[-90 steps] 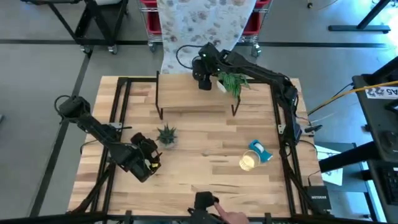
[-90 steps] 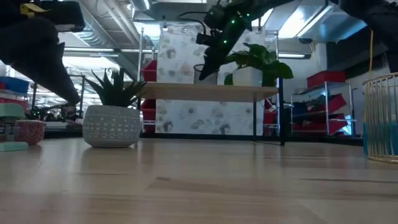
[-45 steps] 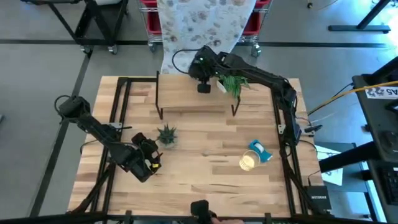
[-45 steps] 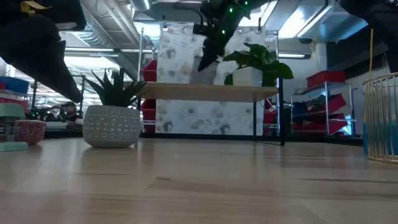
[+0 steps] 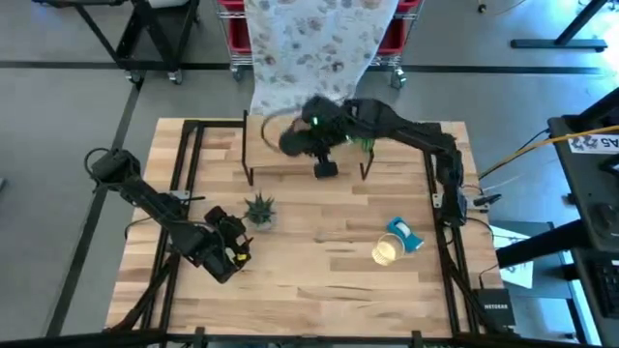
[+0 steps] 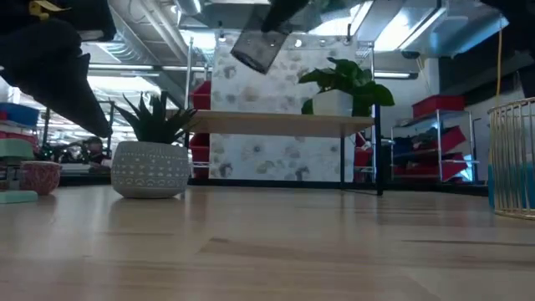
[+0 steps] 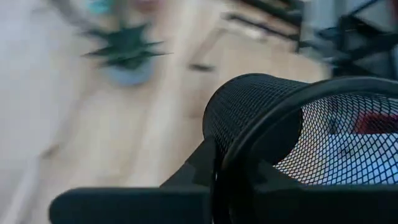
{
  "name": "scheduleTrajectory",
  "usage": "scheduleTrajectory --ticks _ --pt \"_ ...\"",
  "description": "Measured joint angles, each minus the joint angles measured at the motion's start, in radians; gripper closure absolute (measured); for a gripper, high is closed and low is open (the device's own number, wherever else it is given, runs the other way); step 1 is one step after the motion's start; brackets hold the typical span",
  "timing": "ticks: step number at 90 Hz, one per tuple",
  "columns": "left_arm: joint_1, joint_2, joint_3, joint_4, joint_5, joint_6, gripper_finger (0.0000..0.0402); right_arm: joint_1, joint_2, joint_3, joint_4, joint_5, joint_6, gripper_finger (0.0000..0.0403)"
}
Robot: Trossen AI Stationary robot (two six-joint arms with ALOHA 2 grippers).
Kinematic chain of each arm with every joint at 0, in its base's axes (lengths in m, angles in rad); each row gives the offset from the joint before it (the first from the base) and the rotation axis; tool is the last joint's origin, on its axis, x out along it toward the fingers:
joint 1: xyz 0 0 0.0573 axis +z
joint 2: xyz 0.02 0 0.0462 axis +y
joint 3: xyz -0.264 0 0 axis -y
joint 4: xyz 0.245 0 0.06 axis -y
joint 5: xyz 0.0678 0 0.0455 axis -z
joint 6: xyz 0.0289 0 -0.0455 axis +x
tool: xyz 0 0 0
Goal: Stock shelves
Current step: Remove the black pen holder on the shelf
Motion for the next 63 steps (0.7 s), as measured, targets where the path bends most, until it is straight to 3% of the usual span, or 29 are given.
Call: scheduleTrajectory --ticks 22,38,51,63 --pt "-0.025 0.000 0.000 0.008 0.000 -0.040 0.0087 0.248 -0.006 -0.052 -0.121 -0.138 0.183 0.0402" --pt "-0.066 0.000 0.000 0.007 -0.024 -0.075 0.0087 0.385 -0.004 -0.221 -0.055 -0.099 0.288 0.0403" --pt "-0.097 0.000 0.000 0.007 -0.063 -0.085 0.0087 0.397 -0.012 -0.427 0.055 -0.093 0.338 0.0403" --pt "-0.118 0.000 0.000 0.006 -0.094 -0.102 0.0087 0.331 -0.080 -0.652 0.142 -0.097 0.350 0.0403"
